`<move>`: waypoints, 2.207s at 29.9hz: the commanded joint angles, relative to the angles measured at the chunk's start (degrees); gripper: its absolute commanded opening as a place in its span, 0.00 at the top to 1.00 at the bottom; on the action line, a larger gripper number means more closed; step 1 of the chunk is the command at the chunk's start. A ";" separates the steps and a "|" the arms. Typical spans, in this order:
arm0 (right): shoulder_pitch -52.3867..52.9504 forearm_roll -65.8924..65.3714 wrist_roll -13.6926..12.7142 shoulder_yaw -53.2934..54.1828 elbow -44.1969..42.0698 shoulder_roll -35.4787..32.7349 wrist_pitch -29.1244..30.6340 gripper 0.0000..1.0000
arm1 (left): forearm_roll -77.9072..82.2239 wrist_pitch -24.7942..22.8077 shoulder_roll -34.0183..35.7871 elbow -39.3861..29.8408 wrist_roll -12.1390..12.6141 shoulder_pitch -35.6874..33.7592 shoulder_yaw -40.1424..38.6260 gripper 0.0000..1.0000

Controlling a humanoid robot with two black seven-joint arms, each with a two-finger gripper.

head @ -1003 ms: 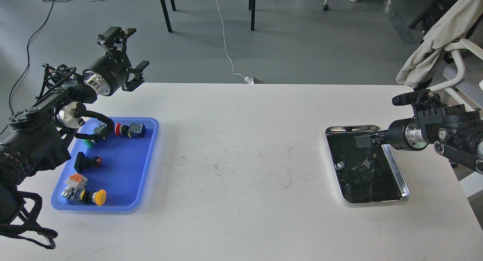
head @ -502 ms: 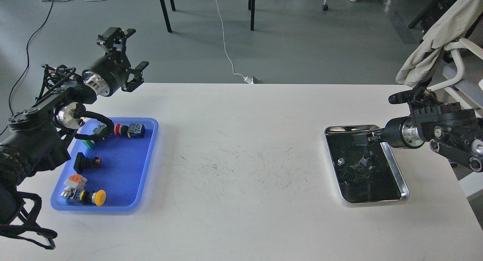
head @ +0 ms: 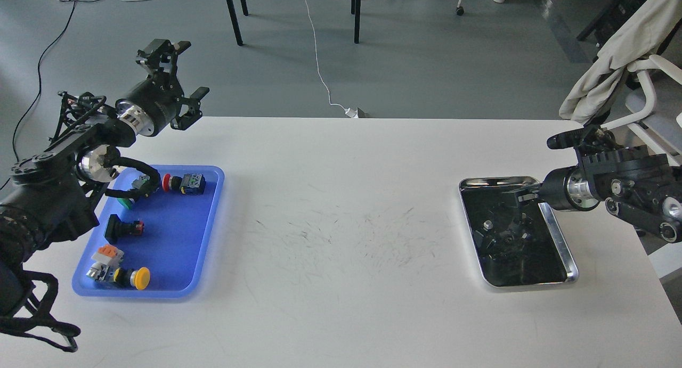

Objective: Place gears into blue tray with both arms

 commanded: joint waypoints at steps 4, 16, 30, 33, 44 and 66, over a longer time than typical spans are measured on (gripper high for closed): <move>-0.24 0.00 0.00 -0.10 -0.38 0.77 0.13 0.46 | -0.01 0.00 0.02 0.01 -0.01 0.08 0.01 0.01; -0.15 0.00 0.00 -0.19 -0.38 1.21 0.92 0.63 | 0.08 0.00 0.02 0.01 -0.01 0.17 0.01 0.01; -0.33 0.00 -0.08 -0.19 -2.66 1.47 2.06 0.80 | 0.08 0.00 0.11 0.01 -0.01 0.26 0.01 0.01; -0.33 0.00 -0.08 -0.19 -3.19 2.35 2.15 0.80 | 0.08 0.00 0.11 0.01 -0.01 0.26 0.01 0.01; -0.07 0.09 -0.17 -0.10 -3.90 3.32 2.06 0.55 | 0.08 0.00 -0.07 0.01 -0.01 0.26 0.01 0.01; -1.03 0.09 -0.08 -0.19 -6.09 5.43 2.06 0.62 | 0.08 0.00 0.11 0.01 -0.01 0.26 0.01 0.01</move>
